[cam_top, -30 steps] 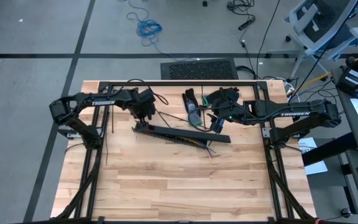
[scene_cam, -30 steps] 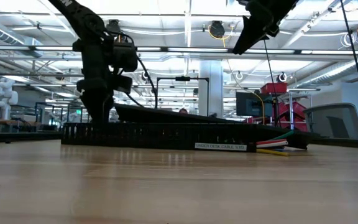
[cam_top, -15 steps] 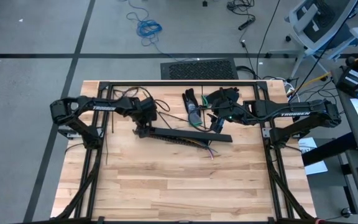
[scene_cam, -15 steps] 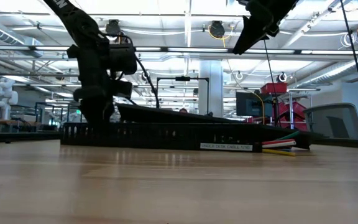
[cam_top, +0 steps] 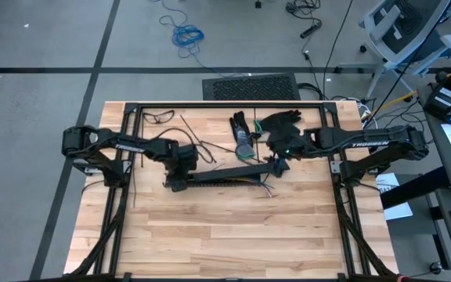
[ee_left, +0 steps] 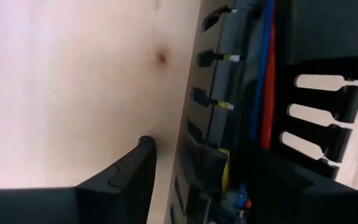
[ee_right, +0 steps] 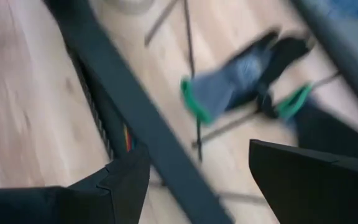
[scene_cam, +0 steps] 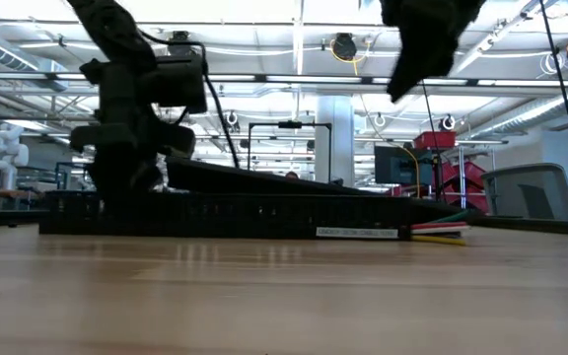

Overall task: Ziptie cables
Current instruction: Close the black cable duct

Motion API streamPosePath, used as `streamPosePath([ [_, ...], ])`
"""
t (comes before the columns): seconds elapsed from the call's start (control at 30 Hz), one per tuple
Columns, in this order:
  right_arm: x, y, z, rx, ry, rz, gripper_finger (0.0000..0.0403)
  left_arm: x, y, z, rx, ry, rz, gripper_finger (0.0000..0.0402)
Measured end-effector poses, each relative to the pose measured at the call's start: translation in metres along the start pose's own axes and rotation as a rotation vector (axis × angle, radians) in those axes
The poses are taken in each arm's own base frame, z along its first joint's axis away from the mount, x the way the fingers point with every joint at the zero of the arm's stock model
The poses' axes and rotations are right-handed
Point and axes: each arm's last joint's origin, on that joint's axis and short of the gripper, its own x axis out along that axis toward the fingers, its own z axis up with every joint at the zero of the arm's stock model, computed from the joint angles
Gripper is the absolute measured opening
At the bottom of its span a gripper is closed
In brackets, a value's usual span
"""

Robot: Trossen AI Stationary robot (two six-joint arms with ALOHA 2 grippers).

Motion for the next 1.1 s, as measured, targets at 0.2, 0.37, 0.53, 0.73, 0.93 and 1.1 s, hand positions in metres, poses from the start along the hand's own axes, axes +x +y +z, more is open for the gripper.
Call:
streamPosePath([
  [0.2,0.037,0.011,-0.033,0.004,0.149,0.011,0.0258,0.016,-0.016,-0.013,-0.043,0.004,-0.018,0.0216],
  [0.37,0.069,0.029,-0.058,0.058,0.179,0.082,0.0258,0.018,-0.024,-0.015,0.001,0.006,0.011,0.0216],
  [0.53,0.083,0.036,-0.058,-0.005,0.17,0.061,0.0258,0.019,-0.024,-0.015,0.032,-0.001,0.033,0.0216],
  [0.73,0.067,0.021,-0.027,-0.144,0.134,0.025,0.0258,0.019,-0.024,-0.014,0.029,-0.011,0.033,0.0216],
  [0.93,0.065,-0.029,-0.007,-0.302,0.253,0.146,0.0258,0.019,-0.024,-0.014,0.007,-0.02,0.035,0.0216],
  [1.1,0.072,-0.075,0.004,-0.253,0.27,0.289,0.0258,0.019,-0.024,-0.013,-0.048,-0.029,0.04,0.0216],
])
